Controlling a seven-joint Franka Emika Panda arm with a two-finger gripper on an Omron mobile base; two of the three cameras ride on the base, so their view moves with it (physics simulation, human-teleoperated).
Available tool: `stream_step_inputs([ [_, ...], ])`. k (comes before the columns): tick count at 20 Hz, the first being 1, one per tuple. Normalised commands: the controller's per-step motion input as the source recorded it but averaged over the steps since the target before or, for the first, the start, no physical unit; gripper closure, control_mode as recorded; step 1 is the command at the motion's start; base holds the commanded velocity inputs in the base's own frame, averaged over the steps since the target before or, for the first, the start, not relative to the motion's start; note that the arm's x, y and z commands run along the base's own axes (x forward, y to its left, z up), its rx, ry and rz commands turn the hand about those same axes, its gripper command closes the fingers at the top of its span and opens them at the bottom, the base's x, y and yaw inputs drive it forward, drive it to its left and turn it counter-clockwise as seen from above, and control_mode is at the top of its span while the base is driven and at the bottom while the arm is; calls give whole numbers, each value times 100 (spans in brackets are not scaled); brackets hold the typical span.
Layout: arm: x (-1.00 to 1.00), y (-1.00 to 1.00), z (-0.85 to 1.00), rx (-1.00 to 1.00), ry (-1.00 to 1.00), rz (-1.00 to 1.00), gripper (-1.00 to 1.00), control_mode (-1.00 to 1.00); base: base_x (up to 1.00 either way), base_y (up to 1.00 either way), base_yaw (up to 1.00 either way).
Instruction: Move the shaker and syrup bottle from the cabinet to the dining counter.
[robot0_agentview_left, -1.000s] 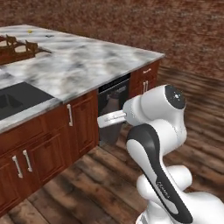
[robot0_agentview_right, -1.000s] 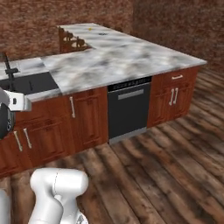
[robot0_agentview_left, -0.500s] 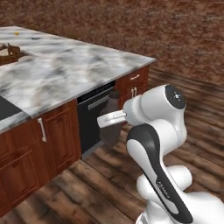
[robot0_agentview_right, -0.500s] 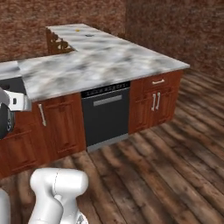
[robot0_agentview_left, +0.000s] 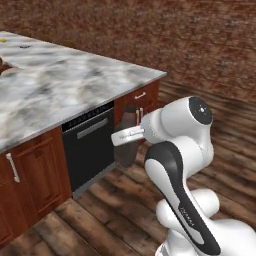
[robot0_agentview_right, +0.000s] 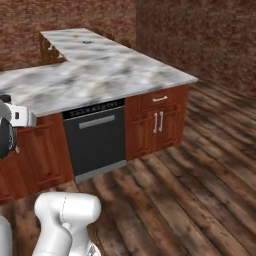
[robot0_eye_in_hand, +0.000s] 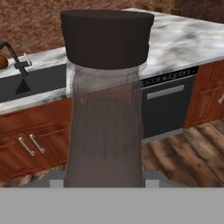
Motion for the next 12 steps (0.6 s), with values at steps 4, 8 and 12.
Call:
stream_step_inputs([
  [4,0,0,0,0,0,0,100,100,64,-42,-2],
  [8,0,0,0,0,0,0,100,100,66,-40,-2],
  [12,0,0,0,0,0,0,100,100,69,-40,0],
])
